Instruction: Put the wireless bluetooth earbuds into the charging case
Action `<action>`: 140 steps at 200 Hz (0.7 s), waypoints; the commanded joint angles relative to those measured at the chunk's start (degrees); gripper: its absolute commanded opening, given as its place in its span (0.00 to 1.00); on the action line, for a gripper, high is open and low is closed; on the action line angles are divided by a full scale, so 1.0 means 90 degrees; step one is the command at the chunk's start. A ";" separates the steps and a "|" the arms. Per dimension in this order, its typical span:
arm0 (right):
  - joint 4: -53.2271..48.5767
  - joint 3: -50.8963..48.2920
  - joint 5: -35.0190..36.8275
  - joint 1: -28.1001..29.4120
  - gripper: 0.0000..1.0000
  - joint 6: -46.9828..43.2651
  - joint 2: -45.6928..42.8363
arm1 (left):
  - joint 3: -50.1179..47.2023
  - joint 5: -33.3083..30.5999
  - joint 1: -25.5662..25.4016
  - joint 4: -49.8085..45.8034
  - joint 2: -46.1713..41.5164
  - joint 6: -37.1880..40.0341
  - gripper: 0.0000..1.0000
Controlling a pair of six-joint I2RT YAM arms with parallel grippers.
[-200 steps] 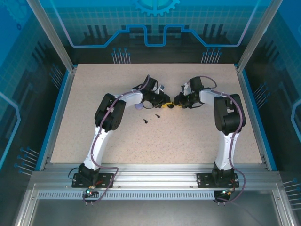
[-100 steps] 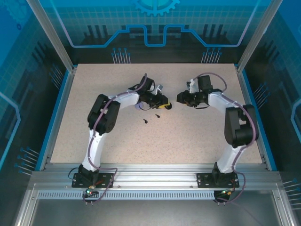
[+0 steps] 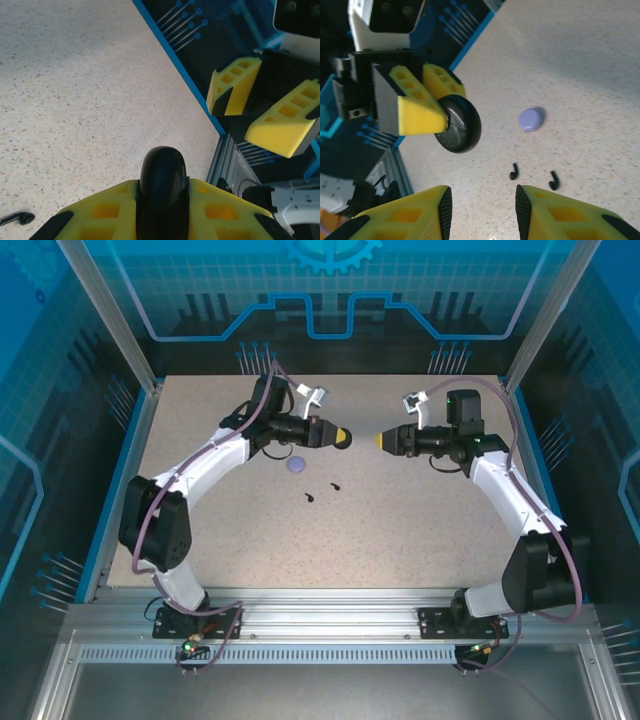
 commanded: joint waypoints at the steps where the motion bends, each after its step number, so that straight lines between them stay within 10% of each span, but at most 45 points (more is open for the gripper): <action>1: -0.0369 0.0042 -0.0778 0.0047 0.42 -0.0501 -0.0225 | -0.0204 0.0517 -0.0051 -0.0176 -0.0530 0.0571 0.20; 140: -0.1238 0.1008 -0.1317 0.1319 0.40 -0.1267 -0.0029 | -0.0394 0.0827 -0.0407 -0.1032 -0.1682 0.1672 0.20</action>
